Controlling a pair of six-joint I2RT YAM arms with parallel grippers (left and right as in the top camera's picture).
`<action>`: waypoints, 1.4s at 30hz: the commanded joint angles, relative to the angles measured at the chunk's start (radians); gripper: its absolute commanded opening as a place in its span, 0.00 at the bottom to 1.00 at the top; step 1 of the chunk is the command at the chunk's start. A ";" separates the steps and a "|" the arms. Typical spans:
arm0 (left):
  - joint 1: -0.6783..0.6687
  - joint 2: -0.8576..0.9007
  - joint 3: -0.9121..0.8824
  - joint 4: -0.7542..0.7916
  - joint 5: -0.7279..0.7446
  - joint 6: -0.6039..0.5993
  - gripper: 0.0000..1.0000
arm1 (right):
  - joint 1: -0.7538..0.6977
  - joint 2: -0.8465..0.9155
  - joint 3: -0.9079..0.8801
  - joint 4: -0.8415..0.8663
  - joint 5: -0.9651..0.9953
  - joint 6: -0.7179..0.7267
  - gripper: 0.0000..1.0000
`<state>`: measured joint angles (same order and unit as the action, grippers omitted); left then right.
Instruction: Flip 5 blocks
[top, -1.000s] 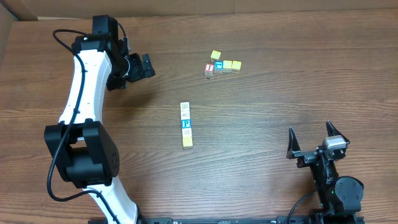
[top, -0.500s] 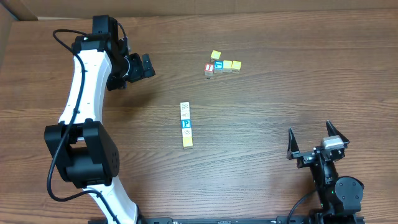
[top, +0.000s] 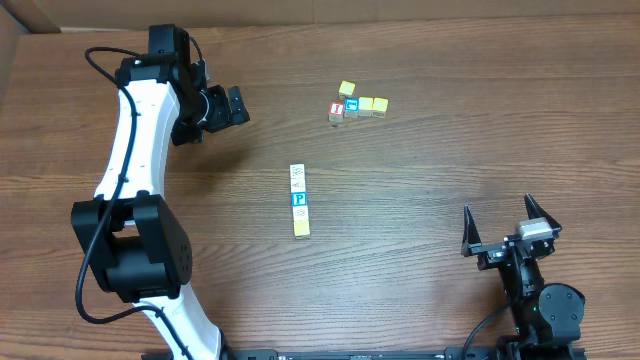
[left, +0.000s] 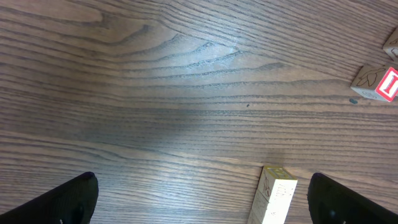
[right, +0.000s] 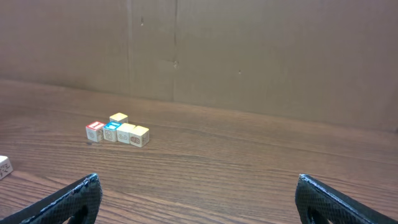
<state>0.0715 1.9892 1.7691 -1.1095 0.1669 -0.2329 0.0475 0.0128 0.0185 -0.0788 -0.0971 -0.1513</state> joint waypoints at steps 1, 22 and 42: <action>-0.006 0.002 0.010 0.000 -0.006 0.001 1.00 | 0.004 -0.010 -0.011 0.004 -0.001 -0.003 1.00; -0.006 0.002 0.010 0.000 -0.006 0.001 1.00 | 0.004 -0.010 -0.011 0.004 -0.001 -0.003 1.00; -0.098 -0.232 0.010 0.000 -0.014 0.000 1.00 | 0.004 -0.010 -0.011 0.004 -0.001 -0.003 1.00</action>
<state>0.0086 1.9118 1.7687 -1.1095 0.1589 -0.2329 0.0475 0.0128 0.0185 -0.0788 -0.0967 -0.1535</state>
